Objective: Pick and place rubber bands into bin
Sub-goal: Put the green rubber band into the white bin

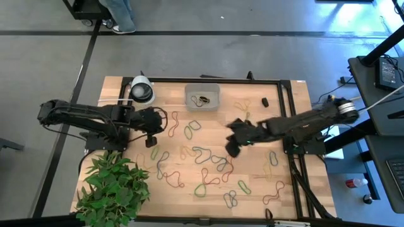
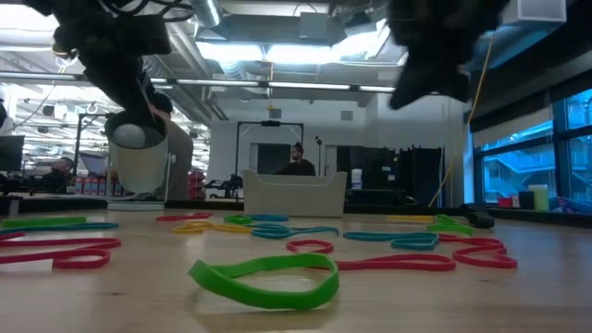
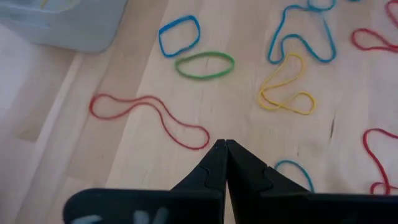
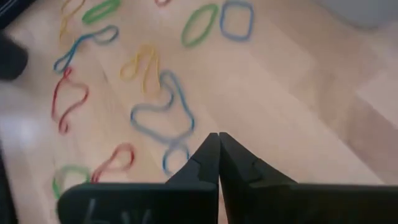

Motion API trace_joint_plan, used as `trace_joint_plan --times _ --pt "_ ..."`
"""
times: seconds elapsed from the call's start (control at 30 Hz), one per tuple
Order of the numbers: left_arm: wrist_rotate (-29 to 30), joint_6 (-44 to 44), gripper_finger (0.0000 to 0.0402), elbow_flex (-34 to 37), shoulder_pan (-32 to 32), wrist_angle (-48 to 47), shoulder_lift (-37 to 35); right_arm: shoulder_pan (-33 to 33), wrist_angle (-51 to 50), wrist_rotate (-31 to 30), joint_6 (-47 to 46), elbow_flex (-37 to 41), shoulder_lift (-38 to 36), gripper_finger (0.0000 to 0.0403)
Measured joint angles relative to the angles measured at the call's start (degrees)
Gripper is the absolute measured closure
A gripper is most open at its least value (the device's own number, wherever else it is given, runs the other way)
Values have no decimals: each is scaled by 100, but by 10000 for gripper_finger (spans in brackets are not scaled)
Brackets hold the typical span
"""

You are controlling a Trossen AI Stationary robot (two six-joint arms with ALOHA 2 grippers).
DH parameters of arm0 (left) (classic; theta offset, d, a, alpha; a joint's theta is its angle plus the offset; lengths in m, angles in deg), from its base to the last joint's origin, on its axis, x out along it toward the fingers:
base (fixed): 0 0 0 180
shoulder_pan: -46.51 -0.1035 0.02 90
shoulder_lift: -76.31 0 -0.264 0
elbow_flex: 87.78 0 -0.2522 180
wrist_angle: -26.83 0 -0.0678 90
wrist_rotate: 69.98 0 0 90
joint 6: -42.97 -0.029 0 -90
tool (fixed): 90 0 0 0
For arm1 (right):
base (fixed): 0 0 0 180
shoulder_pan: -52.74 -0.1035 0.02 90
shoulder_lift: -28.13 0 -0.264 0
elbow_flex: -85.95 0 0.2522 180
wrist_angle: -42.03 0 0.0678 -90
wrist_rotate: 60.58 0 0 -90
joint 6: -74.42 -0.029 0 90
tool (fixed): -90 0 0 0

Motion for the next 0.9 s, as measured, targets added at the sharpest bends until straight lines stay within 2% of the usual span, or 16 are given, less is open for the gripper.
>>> trace_joint_plan --times 0.2,0.3,0.4,0.5,0.77,0.9 --pt "296 366 398 -774 277 -1016 911 -514 248 5 57 981 -991 396" --pt "302 533 398 -1086 432 -1287 1309 -709 344 5 1 1403 -1413 396" --pt "116 1060 393 -1270 528 -1395 1630 -858 456 7 -4 1743 -1781 396" --pt "-28 1842 374 -1296 620 -1601 1920 -949 448 10 -29 2031 -2069 396" --pt "-67 3719 287 -1296 988 -1790 2751 -997 721 28 370 2498 -2487 396" --pt "-452 4435 271 -1296 1016 -1854 3236 -997 753 94 576 2591 -2533 396"
